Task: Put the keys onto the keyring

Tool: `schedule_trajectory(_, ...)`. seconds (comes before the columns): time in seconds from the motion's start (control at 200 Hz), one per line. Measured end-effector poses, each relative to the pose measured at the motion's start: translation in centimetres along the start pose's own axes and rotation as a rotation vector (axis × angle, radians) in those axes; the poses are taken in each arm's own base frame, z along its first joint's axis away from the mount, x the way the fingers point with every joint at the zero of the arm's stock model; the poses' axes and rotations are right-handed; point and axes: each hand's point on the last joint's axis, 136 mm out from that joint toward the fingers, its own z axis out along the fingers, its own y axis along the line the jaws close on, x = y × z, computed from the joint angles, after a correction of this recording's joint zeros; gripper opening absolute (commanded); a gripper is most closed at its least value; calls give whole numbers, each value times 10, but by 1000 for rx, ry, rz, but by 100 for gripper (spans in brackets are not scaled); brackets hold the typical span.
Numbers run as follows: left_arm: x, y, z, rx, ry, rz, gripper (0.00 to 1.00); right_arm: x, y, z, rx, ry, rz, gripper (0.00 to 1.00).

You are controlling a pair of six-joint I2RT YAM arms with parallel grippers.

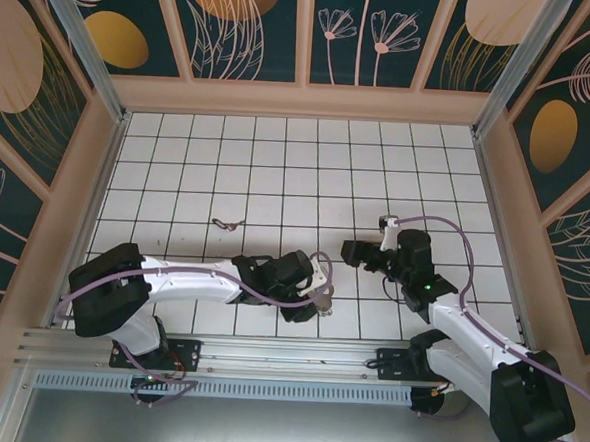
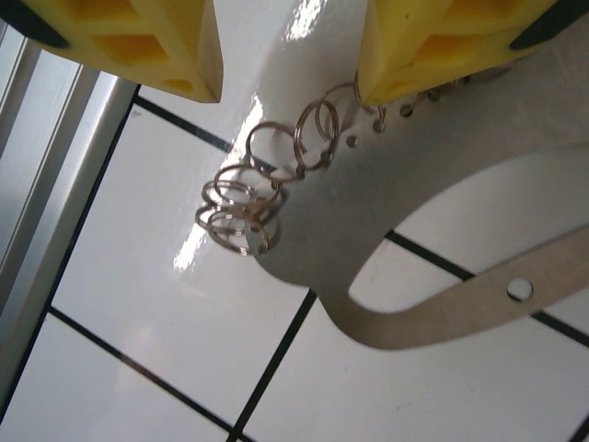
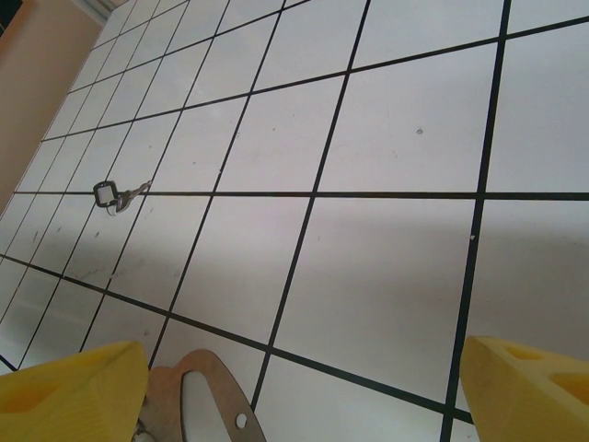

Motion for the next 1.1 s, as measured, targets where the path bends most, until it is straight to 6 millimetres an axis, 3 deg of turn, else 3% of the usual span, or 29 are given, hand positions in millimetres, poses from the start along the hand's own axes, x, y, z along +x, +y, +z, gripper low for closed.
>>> schedule_trajectory(0.15,-6,-3,4,-8,-1,31,43,0,0,0,1,0,0,89)
schedule_trajectory(0.47,10,1,18,-54,67,73,37,-2,1,-1,-2,-7,-2,89)
schedule_trajectory(0.886,10,11,27,-111,85,92,31,-3,2,-2,-4,-14,-4,88)
schedule_trajectory(1.096,7,11,31,-112,88,98,18,-4,2,-2,-5,-16,-4,88)
